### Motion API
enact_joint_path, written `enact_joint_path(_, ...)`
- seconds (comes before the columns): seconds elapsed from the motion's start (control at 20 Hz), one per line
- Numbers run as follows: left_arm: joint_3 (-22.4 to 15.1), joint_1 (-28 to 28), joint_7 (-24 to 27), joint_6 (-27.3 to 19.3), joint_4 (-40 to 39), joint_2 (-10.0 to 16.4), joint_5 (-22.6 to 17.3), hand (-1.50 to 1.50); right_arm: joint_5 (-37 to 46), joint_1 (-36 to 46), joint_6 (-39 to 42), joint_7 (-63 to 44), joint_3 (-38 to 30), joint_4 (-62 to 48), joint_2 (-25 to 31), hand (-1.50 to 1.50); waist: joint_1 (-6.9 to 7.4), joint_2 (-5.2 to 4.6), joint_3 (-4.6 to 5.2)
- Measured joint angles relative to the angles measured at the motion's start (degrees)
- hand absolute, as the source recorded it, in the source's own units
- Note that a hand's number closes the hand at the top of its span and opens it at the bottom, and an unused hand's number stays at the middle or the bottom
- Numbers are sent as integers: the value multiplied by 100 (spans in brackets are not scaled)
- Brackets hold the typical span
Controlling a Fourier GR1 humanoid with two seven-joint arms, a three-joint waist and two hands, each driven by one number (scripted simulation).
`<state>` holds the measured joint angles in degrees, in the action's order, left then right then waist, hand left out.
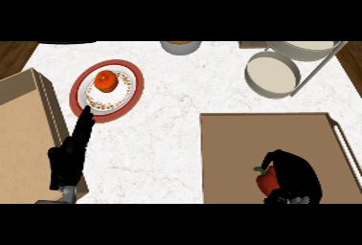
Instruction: Pick the bell pepper from the tray and place it in the tiered basket
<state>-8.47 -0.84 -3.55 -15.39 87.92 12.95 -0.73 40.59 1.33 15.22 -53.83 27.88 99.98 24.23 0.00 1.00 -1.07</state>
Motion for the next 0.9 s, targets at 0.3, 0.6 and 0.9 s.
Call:
enact_joint_path(0.3,5,-25,127,10,-7,-106,89,0,389,223,-130,413,147,-284,77,150,17,17,10)
enact_joint_path(0.6,89,-15,-8,62,20,-111,86,0,680,291,-571,-66,-235,-502,-201,150,-20,4,15)
enact_joint_path(0.9,181,-39,-157,92,53,-88,58,0,959,409,-1122,-976,-1351,-659,-823,150,-82,-27,25)
